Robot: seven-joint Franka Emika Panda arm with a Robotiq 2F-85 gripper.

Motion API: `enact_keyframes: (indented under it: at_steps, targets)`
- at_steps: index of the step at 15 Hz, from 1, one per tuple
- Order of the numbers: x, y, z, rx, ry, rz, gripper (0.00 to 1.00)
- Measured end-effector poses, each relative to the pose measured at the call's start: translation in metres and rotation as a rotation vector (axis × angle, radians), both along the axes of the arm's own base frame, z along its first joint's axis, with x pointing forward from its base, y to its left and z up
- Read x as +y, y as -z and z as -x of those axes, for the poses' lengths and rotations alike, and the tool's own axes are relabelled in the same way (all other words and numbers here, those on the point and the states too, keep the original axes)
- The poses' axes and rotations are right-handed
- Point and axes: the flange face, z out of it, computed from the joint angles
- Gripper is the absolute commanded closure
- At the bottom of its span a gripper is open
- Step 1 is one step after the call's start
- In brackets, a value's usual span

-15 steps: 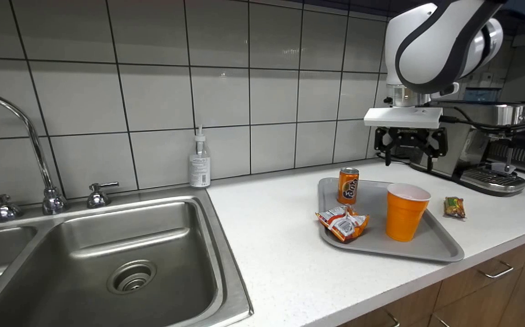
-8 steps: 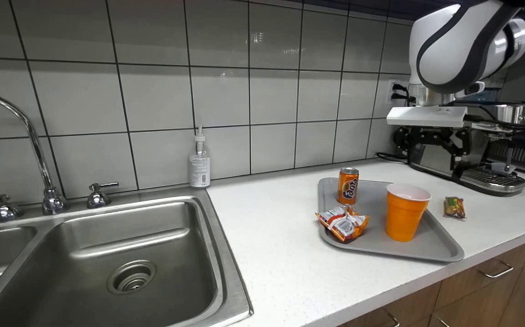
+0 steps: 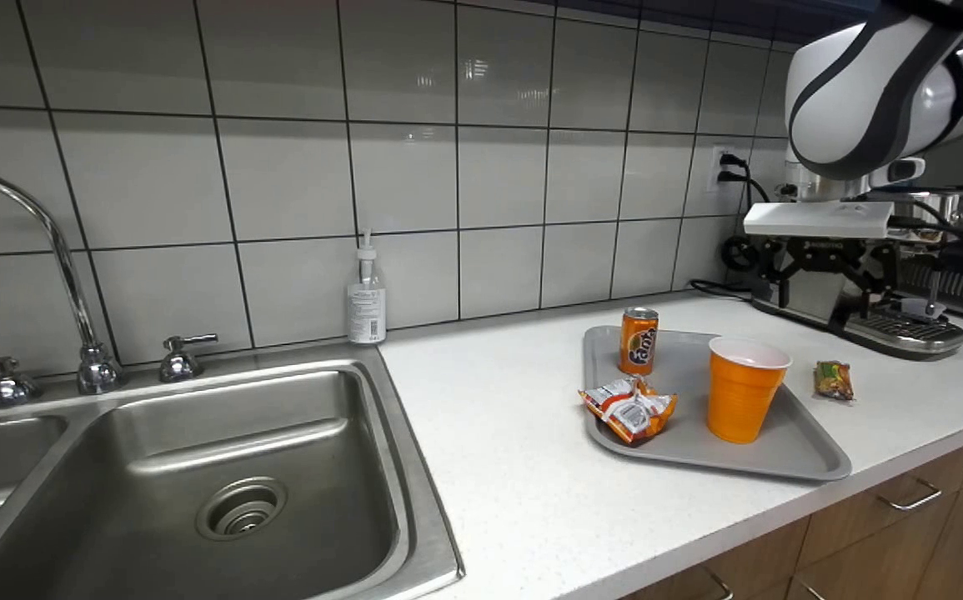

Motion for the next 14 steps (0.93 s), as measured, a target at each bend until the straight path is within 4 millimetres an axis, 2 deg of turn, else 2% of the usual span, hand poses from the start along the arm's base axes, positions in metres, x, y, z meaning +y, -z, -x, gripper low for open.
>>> enact_keyframes:
  at_steps: [3,14]
  targets:
    - [-0.0067,0.0022,-0.0020,0.003,0.008,0.001,0.00]
    - [-0.0060,0.0033,-0.0031,0.002,0.014,0.001,0.00]
